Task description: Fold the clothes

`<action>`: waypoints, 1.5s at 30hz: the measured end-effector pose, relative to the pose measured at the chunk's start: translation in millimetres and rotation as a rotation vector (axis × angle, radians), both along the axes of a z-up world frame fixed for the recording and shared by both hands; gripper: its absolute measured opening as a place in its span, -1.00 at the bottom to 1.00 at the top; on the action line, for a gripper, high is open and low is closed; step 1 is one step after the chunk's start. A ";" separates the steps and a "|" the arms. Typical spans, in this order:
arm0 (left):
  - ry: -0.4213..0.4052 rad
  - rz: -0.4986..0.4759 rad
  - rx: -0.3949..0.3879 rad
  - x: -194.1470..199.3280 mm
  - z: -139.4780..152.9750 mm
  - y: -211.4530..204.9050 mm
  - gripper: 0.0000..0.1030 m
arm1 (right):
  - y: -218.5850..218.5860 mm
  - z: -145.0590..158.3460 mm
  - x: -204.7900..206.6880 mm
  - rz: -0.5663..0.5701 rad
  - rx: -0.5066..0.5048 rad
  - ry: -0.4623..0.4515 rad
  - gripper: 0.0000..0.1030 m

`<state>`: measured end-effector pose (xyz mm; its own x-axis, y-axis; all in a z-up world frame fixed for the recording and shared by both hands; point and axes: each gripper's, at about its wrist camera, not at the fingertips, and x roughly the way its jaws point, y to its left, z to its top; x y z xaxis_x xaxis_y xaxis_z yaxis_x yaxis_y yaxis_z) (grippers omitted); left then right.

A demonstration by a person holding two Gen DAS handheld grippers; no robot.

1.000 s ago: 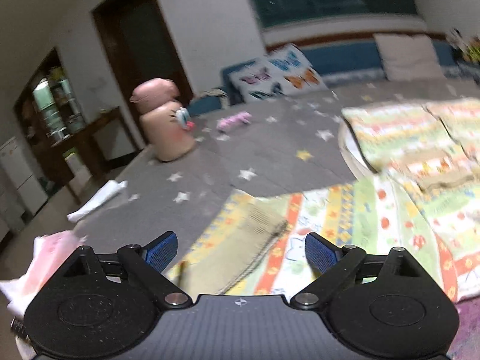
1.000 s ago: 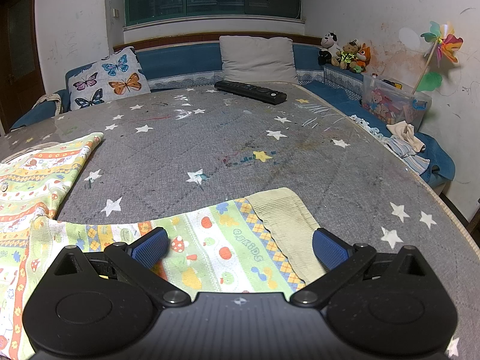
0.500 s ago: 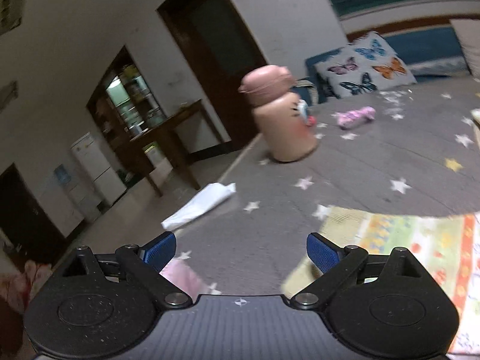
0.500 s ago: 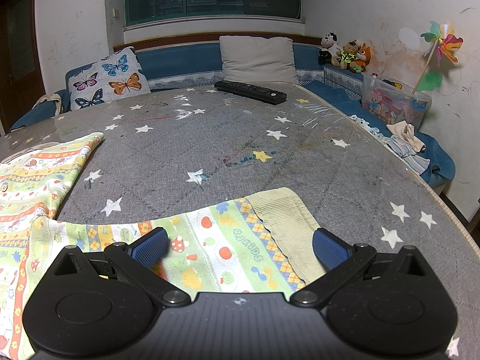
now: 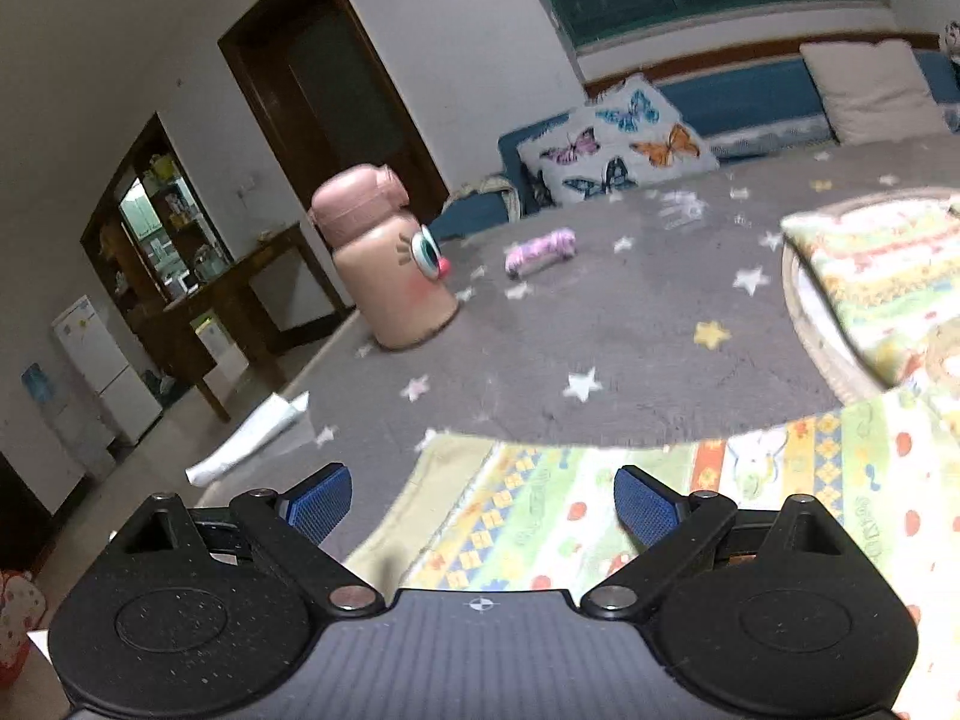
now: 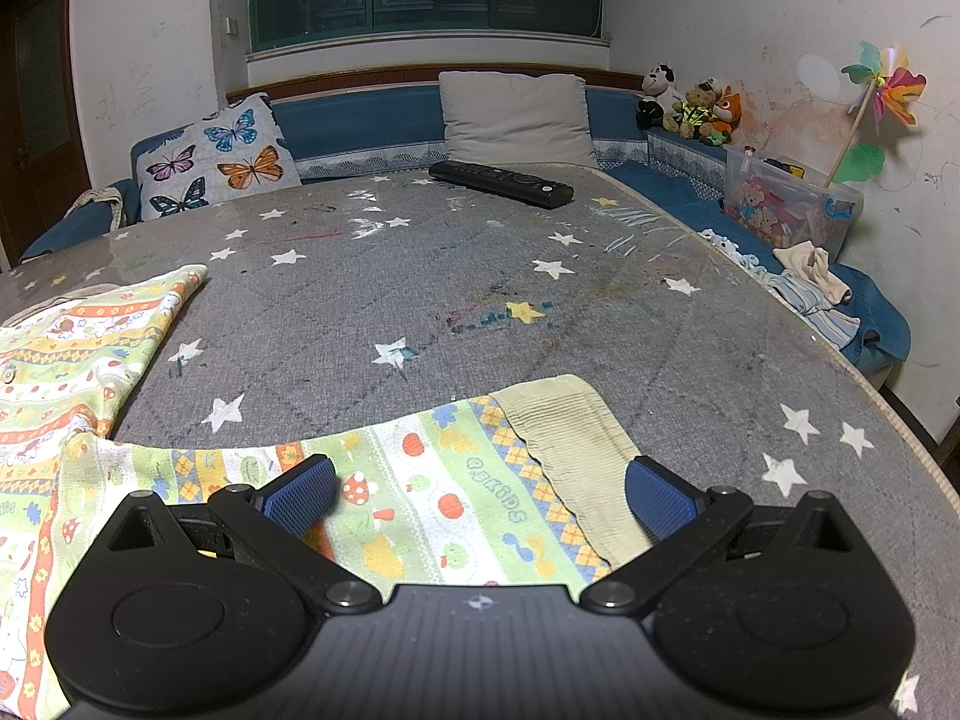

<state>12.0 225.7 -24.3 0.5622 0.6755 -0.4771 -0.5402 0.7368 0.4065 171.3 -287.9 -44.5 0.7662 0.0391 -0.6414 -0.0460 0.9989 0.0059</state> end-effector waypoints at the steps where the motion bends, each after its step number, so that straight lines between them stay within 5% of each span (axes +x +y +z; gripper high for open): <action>1: 0.002 0.009 -0.002 0.1 -1.5 1.1 0.90 | 0.2 0.1 0.0 0.000 0.000 0.000 1.00; 14: 0.020 0.059 -0.021 -15.7 5.5 -1.6 0.92 | 0.0 1.1 -0.1 0.001 0.006 -0.001 1.00; 25: -0.029 -0.242 -0.062 -14.1 29.7 -98.1 0.95 | 21.8 16.1 -36.4 0.121 -0.008 -0.034 1.00; 32: -0.021 -0.433 -0.044 -7.8 18.5 -161.1 0.99 | 41.8 23.5 -62.9 0.197 0.025 -0.042 1.00; 39: 0.012 -0.562 0.083 -26.4 -3.7 -198.5 0.99 | 86.1 42.9 -90.9 0.396 0.013 -0.098 1.00; 45: 0.004 -0.629 0.028 -37.5 -1.2 -200.0 0.99 | 147.9 48.1 -105.1 0.591 0.035 -0.102 1.00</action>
<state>-25.5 25.6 -25.4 0.8542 0.2284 -0.4671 -0.0053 0.9021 0.4315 66.2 -140.0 3.6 0.6660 0.4970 -0.5563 -0.5957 0.8032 0.0043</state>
